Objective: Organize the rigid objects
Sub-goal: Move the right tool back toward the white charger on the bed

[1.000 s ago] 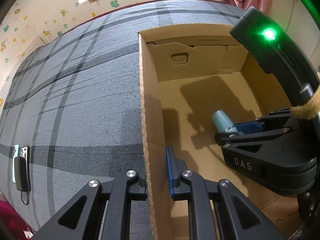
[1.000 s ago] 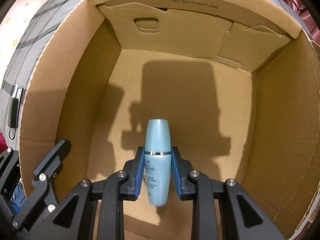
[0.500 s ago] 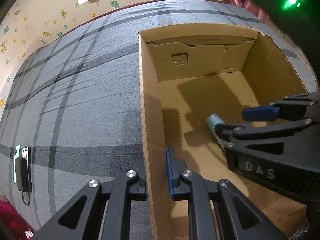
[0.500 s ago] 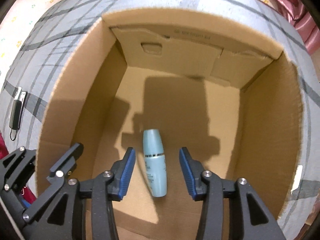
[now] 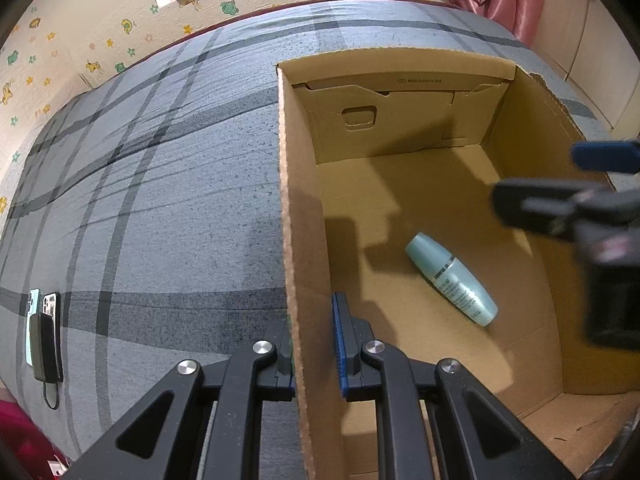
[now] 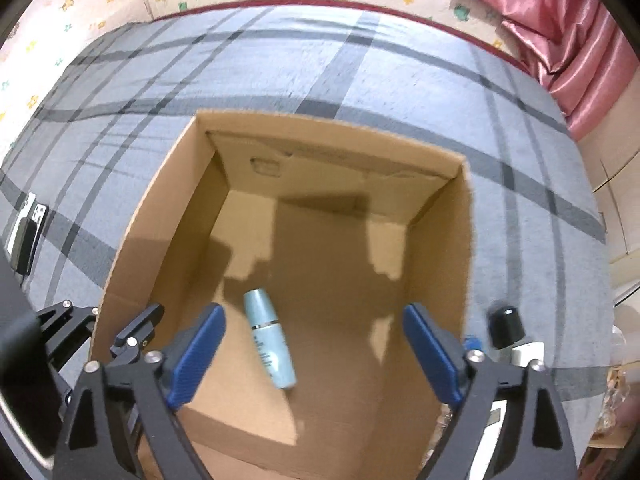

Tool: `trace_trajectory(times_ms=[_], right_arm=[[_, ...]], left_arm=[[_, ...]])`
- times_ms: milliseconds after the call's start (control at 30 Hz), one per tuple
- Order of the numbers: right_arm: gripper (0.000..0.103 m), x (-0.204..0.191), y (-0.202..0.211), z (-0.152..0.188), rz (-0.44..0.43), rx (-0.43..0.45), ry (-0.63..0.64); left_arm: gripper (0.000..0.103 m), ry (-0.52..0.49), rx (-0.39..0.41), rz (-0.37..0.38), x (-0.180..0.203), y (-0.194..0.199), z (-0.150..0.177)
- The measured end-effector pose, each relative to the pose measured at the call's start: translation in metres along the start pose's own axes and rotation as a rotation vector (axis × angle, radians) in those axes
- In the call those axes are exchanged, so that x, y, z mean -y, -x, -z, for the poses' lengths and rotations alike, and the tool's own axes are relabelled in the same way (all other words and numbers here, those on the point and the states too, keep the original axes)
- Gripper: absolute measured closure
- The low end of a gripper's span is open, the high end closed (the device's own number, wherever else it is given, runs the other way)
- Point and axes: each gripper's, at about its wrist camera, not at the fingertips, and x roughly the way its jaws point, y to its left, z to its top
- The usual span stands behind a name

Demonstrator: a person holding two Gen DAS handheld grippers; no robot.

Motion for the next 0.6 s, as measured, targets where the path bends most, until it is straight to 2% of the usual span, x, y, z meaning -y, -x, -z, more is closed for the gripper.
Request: trace_trajectory(times_ms=[167, 600], right_arm=[[0.001, 0.025, 0.018, -0.003, -0.017, 0.017, -0.033], [0.001, 0.097, 0.058, 0.008, 0.040, 0.081, -0.086]], left_arm=[[0.089, -0.003, -0.002, -0.007, 0.001, -0.001, 0.000], [0.089, -0.003, -0.003, -0.006, 0.000, -0.002, -0.001]])
